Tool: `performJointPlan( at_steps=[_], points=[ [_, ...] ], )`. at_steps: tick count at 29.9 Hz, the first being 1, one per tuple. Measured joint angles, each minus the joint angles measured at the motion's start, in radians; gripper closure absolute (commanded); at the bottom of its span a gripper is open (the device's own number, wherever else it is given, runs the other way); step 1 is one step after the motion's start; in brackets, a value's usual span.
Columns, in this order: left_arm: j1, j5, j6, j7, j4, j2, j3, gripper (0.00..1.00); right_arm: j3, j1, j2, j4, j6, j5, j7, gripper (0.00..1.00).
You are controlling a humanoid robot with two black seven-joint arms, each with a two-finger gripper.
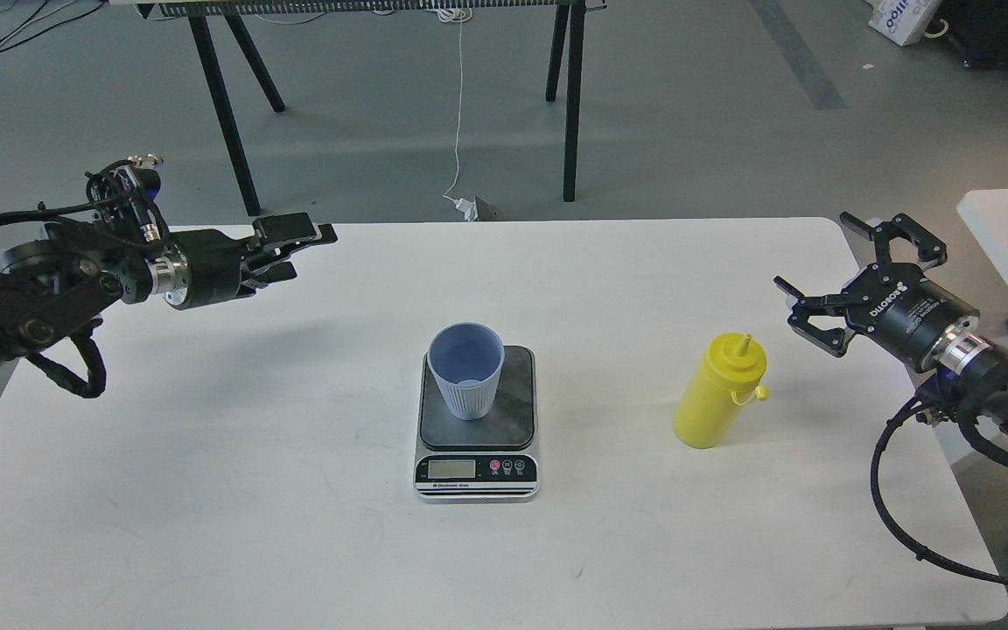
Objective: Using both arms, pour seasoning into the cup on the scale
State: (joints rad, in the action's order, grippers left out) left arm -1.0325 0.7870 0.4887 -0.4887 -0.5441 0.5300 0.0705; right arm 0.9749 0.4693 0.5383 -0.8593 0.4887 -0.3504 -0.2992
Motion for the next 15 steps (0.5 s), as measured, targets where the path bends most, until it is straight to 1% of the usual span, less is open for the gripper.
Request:
performJointPlan(
  at_steps=[7, 15],
  points=[
    [-0.001, -0.066, 0.000, 0.000, 0.051, 0.015, 0.001, 0.01, -0.008, 0.070, -0.051, 0.078, 0.000, 0.038, 0.000, 0.00],
    [-0.012, -0.167, 0.000, 0.000, 0.056, 0.045, -0.008, 0.01, -0.041, 0.113, -0.092, 0.132, 0.000, 0.050, 0.007, 0.00]
  ],
)
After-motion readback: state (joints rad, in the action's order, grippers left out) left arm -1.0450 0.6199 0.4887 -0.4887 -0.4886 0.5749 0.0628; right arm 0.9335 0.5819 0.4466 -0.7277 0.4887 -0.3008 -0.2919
